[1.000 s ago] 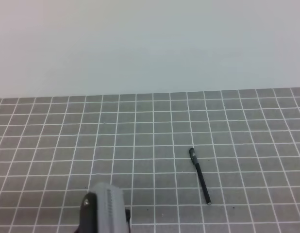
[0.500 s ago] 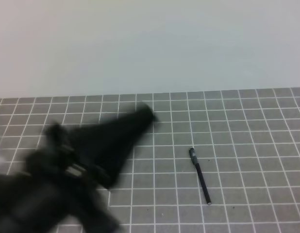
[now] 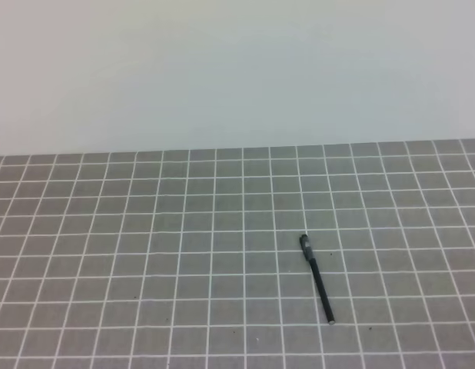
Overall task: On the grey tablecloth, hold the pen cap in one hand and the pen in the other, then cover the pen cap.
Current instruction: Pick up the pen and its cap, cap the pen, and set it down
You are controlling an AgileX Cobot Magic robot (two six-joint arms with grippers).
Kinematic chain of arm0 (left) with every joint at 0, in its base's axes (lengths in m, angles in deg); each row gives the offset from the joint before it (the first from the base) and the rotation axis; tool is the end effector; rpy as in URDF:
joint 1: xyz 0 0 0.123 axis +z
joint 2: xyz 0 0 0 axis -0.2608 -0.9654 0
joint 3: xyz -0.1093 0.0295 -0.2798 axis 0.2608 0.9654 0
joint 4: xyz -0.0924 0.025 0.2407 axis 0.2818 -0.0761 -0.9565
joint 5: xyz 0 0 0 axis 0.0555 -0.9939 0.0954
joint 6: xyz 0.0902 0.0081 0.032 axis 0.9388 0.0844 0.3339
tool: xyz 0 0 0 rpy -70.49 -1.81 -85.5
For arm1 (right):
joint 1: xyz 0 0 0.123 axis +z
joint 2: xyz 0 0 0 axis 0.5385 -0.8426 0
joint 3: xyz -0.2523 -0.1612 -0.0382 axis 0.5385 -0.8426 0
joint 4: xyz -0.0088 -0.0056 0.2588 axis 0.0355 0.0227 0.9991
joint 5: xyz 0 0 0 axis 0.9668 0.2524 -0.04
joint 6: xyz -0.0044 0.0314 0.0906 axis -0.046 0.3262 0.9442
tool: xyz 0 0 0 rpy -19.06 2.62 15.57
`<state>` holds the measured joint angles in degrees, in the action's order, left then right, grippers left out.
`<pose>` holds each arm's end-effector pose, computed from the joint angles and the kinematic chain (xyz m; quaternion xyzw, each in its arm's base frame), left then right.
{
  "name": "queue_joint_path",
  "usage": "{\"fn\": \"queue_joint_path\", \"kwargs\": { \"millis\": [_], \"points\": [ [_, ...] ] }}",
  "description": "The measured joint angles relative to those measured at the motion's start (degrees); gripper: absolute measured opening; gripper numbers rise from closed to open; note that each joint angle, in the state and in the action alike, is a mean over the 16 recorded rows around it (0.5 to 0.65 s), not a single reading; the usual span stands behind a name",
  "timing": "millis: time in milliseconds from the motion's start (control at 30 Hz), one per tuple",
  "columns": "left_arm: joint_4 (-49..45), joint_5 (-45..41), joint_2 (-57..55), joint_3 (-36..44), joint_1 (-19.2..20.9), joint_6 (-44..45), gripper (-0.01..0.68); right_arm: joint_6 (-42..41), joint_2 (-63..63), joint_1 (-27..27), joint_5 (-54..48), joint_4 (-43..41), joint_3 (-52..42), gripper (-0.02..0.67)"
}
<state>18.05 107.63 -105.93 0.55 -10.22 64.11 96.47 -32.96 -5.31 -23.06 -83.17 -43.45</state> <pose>0.0985 -0.0473 0.3675 0.0238 0.5614 -0.3274 0.7597 0.0587 0.0165 0.2775 -0.1790 0.8448 0.0605 0.5006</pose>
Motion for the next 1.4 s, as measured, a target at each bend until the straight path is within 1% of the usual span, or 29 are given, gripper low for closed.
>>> {"fn": "queue_joint_path", "kwargs": {
  "millis": [167,300,433,567,700,833,967,1133,1400],
  "points": [
    [-0.50,-9.83,5.55,0.31,8.74,-0.22,-0.002,0.03,0.00,0.00,0.00,0.00,0.00,0.004],
    [-1.09,-14.83,9.03,1.63,15.00,-0.28,-0.002,0.04,0.00,0.00,0.00,0.00,0.00,0.004],
    [-2.26,-17.42,11.92,4.48,19.55,0.00,-0.002,0.04,0.00,0.00,0.00,0.00,0.00,0.003],
    [-3.60,-18.50,14.55,9.09,22.34,0.26,-0.002,0.04,0.00,0.00,0.00,0.00,0.00,0.003],
    [-4.69,-18.73,17.47,14.98,23.75,0.33,-0.002,0.04,0.00,0.00,0.00,0.00,0.00,0.003],
    [-5.48,-19.33,20.66,20.23,23.96,0.16,-0.002,0.04,0.00,0.00,0.00,0.00,0.00,0.003],
    [-5.67,-22.18,23.75,23.92,23.96,-0.12,-0.002,0.04,-0.01,0.00,0.00,0.00,0.00,0.003],
    [-5.83,-27.29,27.32,26.04,23.96,-0.53,-0.002,0.04,-0.04,0.00,0.00,0.00,0.00,0.003],
    [-6.95,-35.37,30.41,26.15,23.96,-0.44,-0.002,0.04,-0.10,0.00,0.05,0.00,0.00,0.003]
  ]
}}
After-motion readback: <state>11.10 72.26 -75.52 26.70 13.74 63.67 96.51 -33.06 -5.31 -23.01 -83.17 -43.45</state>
